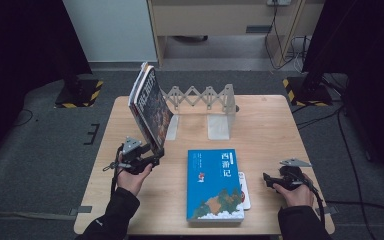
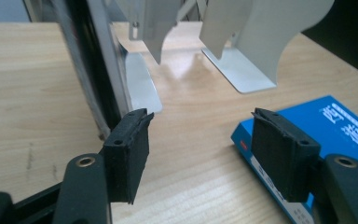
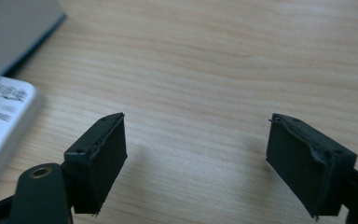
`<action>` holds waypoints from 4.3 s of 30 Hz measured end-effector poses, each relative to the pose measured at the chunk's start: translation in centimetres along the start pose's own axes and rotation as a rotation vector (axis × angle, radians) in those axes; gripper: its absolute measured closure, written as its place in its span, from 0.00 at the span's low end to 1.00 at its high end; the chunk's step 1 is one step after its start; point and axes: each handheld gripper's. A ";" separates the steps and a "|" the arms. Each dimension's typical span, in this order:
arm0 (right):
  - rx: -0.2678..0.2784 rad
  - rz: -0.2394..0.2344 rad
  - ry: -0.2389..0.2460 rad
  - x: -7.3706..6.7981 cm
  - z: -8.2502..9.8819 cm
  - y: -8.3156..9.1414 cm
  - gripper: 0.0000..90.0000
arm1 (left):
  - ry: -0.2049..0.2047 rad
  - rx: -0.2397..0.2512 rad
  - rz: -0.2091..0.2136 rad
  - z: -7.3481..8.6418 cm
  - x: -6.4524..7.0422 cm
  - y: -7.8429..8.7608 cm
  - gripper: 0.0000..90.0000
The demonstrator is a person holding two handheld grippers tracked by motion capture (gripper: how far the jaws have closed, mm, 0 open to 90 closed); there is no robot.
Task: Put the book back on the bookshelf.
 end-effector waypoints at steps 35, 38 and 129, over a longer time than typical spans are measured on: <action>0.071 -0.308 0.056 -7.0 -2.1 0.5 0.29 | -0.067 -0.212 0.200 3.0 6.0 -5.8 0.37; 0.066 -0.319 0.055 -7.3 -2.1 0.4 0.29 | -0.071 -0.222 0.207 3.1 6.1 -6.1 0.37; 0.025 -0.523 -0.073 -8.9 -2.1 -2.2 0.26 | 0.123 -0.336 0.414 3.2 5.1 -8.8 0.23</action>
Point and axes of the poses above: each handheld gripper's, and its own axes: y roughly backward along the jaws, z roughly out of its underside, x roughly to its right, and after that the axes turned 6 degrees about -x, right-handed
